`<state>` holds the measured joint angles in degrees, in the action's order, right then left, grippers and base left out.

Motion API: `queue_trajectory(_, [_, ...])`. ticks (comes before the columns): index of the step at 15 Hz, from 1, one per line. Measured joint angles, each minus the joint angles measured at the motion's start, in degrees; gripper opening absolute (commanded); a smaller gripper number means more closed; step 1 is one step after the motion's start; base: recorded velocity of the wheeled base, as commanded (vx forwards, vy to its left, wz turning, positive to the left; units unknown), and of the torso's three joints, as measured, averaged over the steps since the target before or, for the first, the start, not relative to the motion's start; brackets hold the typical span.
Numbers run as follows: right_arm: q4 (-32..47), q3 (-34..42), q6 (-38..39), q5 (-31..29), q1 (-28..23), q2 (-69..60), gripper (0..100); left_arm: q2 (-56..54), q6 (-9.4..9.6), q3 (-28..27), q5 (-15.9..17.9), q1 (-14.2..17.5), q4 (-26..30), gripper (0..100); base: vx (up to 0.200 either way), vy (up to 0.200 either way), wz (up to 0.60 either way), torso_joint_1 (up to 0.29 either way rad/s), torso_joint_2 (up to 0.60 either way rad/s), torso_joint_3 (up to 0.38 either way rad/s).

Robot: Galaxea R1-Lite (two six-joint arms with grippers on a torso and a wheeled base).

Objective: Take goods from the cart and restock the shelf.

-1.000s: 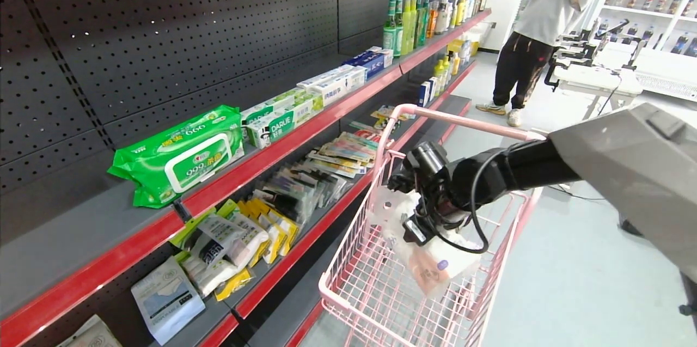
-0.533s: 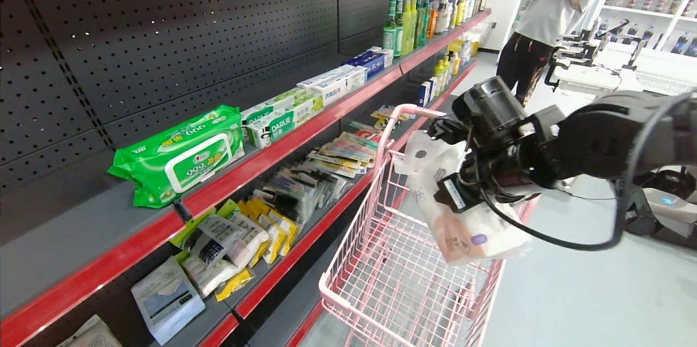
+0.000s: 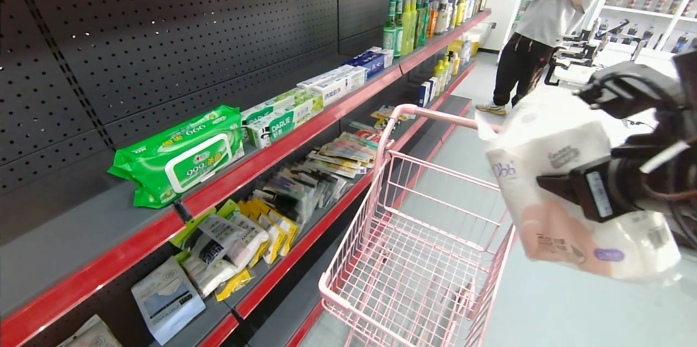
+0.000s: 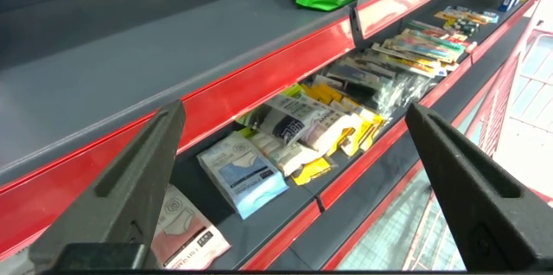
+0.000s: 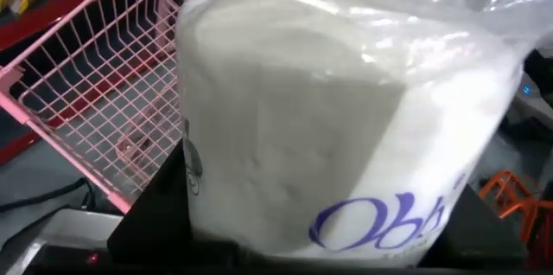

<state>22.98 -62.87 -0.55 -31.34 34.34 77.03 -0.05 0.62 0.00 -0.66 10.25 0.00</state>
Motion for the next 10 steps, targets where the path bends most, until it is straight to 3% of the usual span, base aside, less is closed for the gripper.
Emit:
queue_trajectory(7, [0.04, 15.10, -3.11, -2.90, -2.12, -28.61, 0, 0.00, 0.00, 0.00, -0.02, 0.00, 0.00, 100, 0.000, 0.000, 0.00, 0.000, 0.00, 0.000])
queue_trajectory(10, [6.17, 19.41, -4.56, -3.08, -3.32, -41.31, 0, 0.00, 0.04, 0.00, 0.00, 0.00, 0.00, 100, 0.000, 0.000, 0.00, 0.000, 0.00, 0.000])
